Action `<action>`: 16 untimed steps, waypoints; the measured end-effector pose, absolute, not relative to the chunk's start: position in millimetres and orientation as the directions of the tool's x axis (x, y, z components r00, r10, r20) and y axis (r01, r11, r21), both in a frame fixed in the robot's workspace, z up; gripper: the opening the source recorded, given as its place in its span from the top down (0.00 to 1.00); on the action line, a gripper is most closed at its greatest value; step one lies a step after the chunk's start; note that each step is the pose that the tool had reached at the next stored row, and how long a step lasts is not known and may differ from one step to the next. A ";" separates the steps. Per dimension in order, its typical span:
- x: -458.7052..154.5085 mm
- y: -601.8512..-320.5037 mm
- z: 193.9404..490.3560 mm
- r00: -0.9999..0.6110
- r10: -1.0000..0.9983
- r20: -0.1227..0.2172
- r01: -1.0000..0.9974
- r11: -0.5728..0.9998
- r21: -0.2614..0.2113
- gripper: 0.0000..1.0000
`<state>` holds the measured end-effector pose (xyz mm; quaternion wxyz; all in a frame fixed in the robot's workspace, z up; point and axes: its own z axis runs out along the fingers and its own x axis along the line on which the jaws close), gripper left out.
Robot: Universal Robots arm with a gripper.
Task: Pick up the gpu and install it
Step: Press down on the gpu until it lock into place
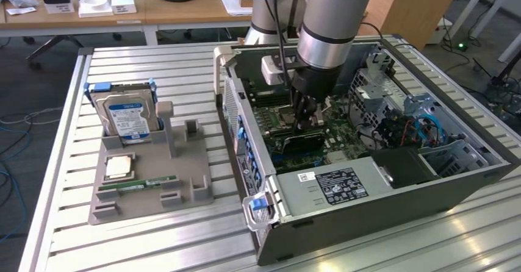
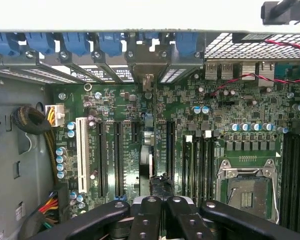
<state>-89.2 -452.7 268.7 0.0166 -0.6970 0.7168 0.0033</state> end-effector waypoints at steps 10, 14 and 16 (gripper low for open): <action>-89.2 -452.7 265.5 -0.028 -0.999 -0.028 -0.999 0.028 -0.018 0.89; -89.2 -452.7 265.4 -0.028 -0.999 -0.028 -0.999 0.028 -0.018 0.89; -89.2 -452.7 264.7 -0.028 -0.999 -0.028 -0.999 0.028 -0.018 0.89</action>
